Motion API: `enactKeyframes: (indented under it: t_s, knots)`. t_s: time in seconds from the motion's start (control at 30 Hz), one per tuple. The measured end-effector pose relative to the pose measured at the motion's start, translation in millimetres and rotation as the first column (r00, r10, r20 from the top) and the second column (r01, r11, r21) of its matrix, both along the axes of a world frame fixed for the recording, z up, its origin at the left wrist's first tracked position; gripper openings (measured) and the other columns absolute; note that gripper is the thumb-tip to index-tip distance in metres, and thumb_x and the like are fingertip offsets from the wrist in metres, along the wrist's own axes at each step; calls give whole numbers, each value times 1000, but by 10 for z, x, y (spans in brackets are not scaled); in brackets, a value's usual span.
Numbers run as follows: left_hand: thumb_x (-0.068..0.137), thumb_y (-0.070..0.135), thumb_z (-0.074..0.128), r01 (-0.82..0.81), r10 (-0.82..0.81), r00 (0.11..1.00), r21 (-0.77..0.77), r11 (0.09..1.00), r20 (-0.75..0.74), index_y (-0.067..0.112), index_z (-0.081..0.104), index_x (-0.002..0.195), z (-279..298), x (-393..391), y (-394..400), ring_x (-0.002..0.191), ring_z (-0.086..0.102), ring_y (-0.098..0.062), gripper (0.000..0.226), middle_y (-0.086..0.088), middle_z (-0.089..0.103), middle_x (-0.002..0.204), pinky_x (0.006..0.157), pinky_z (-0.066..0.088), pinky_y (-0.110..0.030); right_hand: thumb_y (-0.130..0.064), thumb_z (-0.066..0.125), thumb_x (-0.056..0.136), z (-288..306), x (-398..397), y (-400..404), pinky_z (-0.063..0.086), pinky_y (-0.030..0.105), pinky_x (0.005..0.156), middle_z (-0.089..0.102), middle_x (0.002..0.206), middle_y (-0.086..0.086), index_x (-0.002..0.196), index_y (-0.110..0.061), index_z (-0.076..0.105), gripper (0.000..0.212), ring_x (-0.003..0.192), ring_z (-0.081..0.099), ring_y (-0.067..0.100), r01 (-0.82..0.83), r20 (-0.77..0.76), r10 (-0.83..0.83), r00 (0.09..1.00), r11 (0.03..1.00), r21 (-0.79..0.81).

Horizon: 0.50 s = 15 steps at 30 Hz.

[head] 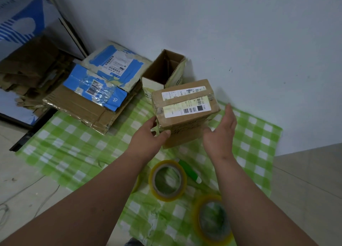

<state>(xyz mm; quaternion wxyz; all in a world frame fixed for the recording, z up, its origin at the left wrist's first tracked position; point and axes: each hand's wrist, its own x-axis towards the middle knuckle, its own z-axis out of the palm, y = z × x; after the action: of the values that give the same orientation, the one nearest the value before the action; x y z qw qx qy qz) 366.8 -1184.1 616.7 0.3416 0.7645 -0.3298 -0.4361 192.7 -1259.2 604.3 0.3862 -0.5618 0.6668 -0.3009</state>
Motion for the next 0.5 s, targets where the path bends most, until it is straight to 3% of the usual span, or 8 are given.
enactKeyframes:
  t_s: [0.1, 0.2, 0.33, 0.5]
  knots:
    - [92, 46, 62, -11, 11, 1000, -23, 1000, -18, 35, 40, 148, 9, -25, -40, 109, 59, -4, 62, 18, 51, 140, 87, 46, -28, -18, 63, 91, 15, -9, -141, 29, 44, 117, 31, 156, -6, 154, -34, 20, 78, 143, 28, 14, -123, 57, 121, 991, 992, 38]
    - [90, 57, 58, -87, 89, 994, -42, 995, 58, 34, 46, 145, 26, -32, -53, 83, 48, 15, 61, 17, 57, 133, 76, 40, -22, -11, 61, 89, 11, -48, -153, 36, 44, 114, 41, 148, -10, 148, -35, 34, 69, 137, 38, 10, -89, 117, 87, 989, 996, 12]
    - [84, 62, 61, -167, 168, 986, -71, 983, 10, 33, 52, 141, 91, -43, -59, 89, 50, 9, 64, 9, 60, 134, 82, 39, -25, -12, 60, 88, -6, -144, -68, 43, 42, 107, 50, 137, -10, 134, -40, 45, 56, 126, 47, 8, -14, 175, 22, 984, 999, -48]
    - [82, 64, 63, -133, 144, 988, -169, 977, 54, 32, 56, 137, 270, -122, -140, 100, 54, 3, 65, 13, 57, 125, 73, 37, -14, -8, 73, 81, -39, -233, -11, 50, 39, 98, 49, 130, 0, 145, -35, 40, 76, 111, 55, 9, -12, 127, 22, 992, 997, -81]
